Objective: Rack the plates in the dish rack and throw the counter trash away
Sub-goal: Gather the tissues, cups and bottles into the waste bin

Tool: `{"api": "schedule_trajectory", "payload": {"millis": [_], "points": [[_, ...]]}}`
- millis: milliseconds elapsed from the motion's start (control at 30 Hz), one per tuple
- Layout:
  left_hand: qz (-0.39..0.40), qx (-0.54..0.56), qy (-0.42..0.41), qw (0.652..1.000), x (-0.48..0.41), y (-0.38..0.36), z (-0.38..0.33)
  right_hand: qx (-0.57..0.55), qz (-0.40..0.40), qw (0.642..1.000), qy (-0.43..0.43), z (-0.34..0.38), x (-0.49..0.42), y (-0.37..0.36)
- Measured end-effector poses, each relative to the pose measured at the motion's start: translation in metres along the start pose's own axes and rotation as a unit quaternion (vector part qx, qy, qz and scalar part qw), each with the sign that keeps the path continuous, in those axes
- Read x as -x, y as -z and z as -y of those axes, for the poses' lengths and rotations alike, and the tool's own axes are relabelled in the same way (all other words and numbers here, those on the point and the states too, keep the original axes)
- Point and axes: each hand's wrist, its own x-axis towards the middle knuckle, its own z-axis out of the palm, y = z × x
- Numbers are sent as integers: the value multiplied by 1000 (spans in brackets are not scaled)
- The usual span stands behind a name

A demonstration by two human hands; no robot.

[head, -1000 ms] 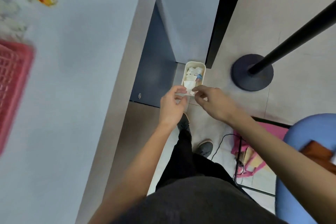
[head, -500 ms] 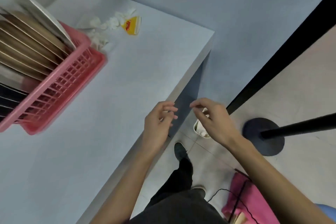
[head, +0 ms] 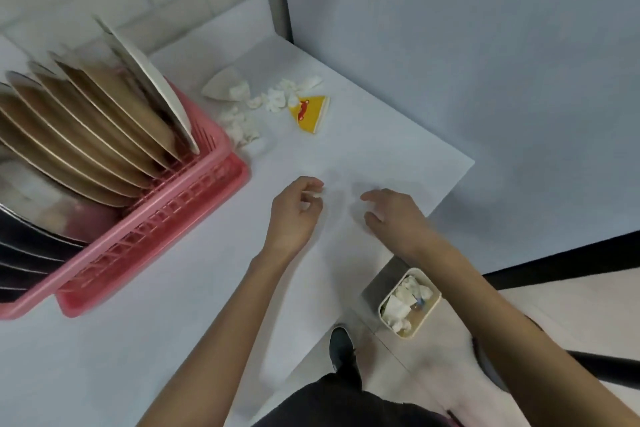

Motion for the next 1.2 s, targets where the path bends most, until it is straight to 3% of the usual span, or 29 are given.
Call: {"api": "schedule_trajectory", "payload": {"millis": [100,233,500,733,1000,1200], "points": [[4,-90,-56,994,-52,1,1,82,-17,996,8,0,-10,-5],[-5,-212,-125,969,-119,-4,0,108,-42,993,-15,2,-20,-1],[29,-365,-102,925,-192,-8,11,115,3,993,-33,3,-52,15],[-63,-214,-157,962,-159,-12,39,41,-3,998,36,44,-124,48],[-100,-179,-158,966,-158,-12,34,-26,-22,981,191,125,-238,37],[-83,-196,-129,968,-163,-11,34,76,13,976,202,161,-318,2]]}}
